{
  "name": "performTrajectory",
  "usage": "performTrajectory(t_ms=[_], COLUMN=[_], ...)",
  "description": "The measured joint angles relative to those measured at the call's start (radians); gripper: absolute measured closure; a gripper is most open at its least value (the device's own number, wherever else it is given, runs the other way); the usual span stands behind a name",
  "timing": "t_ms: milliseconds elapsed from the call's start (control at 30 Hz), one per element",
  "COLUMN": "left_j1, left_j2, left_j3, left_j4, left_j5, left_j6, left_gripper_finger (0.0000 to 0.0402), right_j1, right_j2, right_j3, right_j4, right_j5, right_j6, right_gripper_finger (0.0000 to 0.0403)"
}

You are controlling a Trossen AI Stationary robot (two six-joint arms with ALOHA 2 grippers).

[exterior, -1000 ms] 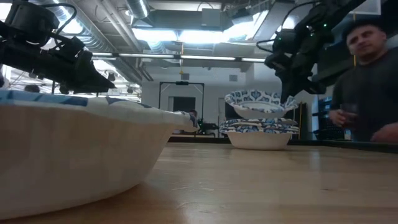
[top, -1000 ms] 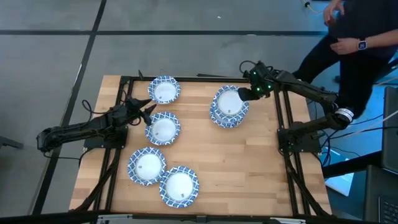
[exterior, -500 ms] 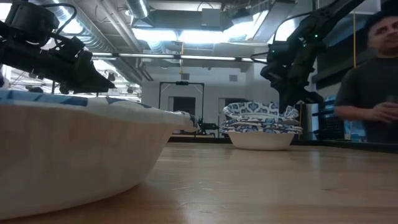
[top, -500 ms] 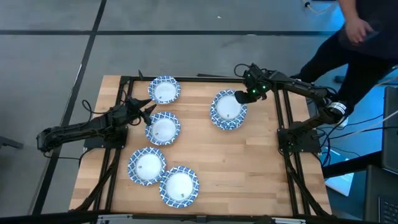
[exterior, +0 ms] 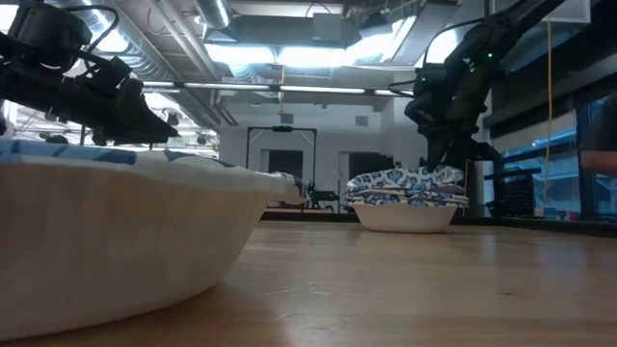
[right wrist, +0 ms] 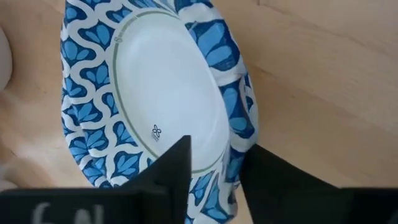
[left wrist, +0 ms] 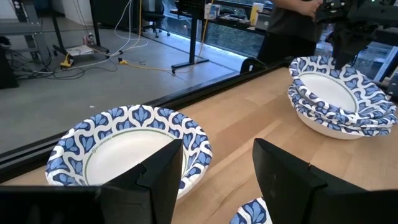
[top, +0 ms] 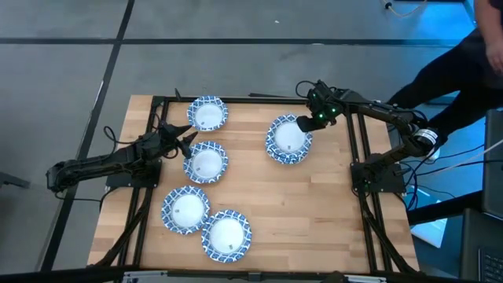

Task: Nest bowls inside each other
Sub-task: Stack the white bowl on the white bowl

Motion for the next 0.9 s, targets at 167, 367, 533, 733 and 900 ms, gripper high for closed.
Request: performTrajectory(t_ms=[167, 367, 533, 733, 900], left_j1=[0.000, 0.000, 0.000, 0.000, 0.000], left_j2=[0.000, 0.000, 0.000, 0.000, 0.000], left_j3=[0.000, 0.000, 0.000, 0.000, 0.000], left_j4=[0.000, 0.000, 0.000, 0.000, 0.000], left_j5=[0.000, 0.000, 0.000, 0.000, 0.000], left_j6=[0.000, -0.001, -0.005, -0.005, -0.005], left_gripper_finger=[0.0211, 0.0211, 0.0211, 0.0211, 0.0211], right_j1=[0.000, -0.015, -0.026, 0.064, 0.174], right_j2=[0.000, 0.000, 0.000, 0.000, -0.001], right_j3=[0.017, 0.103, 0.199, 0.260, 0.244], right_j4=[0.002, -0.015, -0.018, 0.021, 0.107], right_j5=[0.070, 0.169, 0.038, -0.080, -0.080], right_j6=[-0.024, -0.054, -0.053, -0.104, -0.142], right_gripper_finger=[0.0236, 0.0222, 0.0222, 0.0221, 0.0221])
